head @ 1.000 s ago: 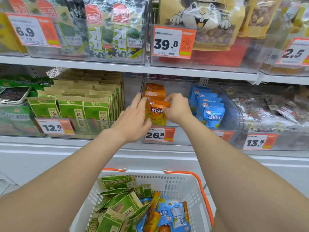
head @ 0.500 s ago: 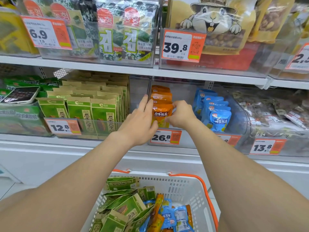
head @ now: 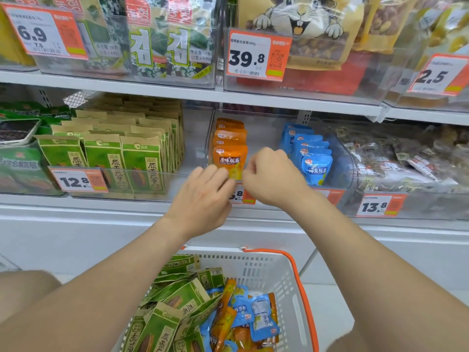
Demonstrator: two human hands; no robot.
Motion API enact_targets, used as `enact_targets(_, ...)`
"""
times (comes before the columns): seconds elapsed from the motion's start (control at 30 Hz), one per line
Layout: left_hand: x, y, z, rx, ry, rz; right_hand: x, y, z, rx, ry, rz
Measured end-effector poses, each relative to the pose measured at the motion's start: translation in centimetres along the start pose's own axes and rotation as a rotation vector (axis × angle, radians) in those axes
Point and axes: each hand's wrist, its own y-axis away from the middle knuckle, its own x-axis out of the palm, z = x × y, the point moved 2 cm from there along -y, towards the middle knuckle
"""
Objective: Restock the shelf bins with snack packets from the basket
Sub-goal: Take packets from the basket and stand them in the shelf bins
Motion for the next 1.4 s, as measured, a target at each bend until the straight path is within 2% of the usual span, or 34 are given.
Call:
enact_targets(0.1, 2.6, 2.5, -2.4, 0.036, 0.143, 0.17, 0.9, 3.1, -0.3, 0.0, 0.165, 0.276)
enact_targets(0.23, 5.9, 5.2, -5.8, -0.002, 0.185, 0.669, 3.6, 6.8, -1.5, 0.035, 0.414, 0.72)
enact_targets(0.3, 6.9, 6.6, -7.4, -0.035, 0.262, 0.864, 5.8, 8.1, -2.6, 0.064, 0.533, 0.917)
enact_targets(0.37, 7.9, 8.3, -9.1, 0.013, 0.284, 1.033, 7.6, 9.2, -3.4, 0.054, 0.634, 1.086)
enact_targets(0.43, 9.1, 10.2, -10.9, 0.106, 0.257, 1.148, 9.2, 9.9, -4.0, 0.011, 0.684, 1.146)
enact_targets(0.5, 10.2, 12.1, -12.8, 0.221, 0.206, 1.218, 10.5, 9.8, -4.9, -0.009, 0.688, 1.13)
enact_targets(0.73, 14.1, 16.5, -18.0, 0.517, 0.052, 1.282, 12.8, 8.2, -7.2, 0.015, 0.66, 1.134)
enact_targets(0.93, 16.8, 18.4, -20.6, 0.562, -0.128, 1.385, 13.6, 7.4, -8.0, 0.022, 0.647, 1.156)
enact_targets(1.03, 17.3, 19.0, -21.0, 0.66, -0.211, 1.403, 14.0, 7.3, -8.1, 0.006, 0.646, 1.154)
enact_targets(1.17, 17.9, 19.2, -20.8, 0.776, -0.312, 1.353, 13.8, 7.2, -8.0, -0.015, 0.619, 1.137)
enact_targets(1.4, 16.4, 15.9, -19.7, 0.871, -0.113, 1.162, 13.4, 6.8, -7.9, -0.028, 0.614, 1.114)
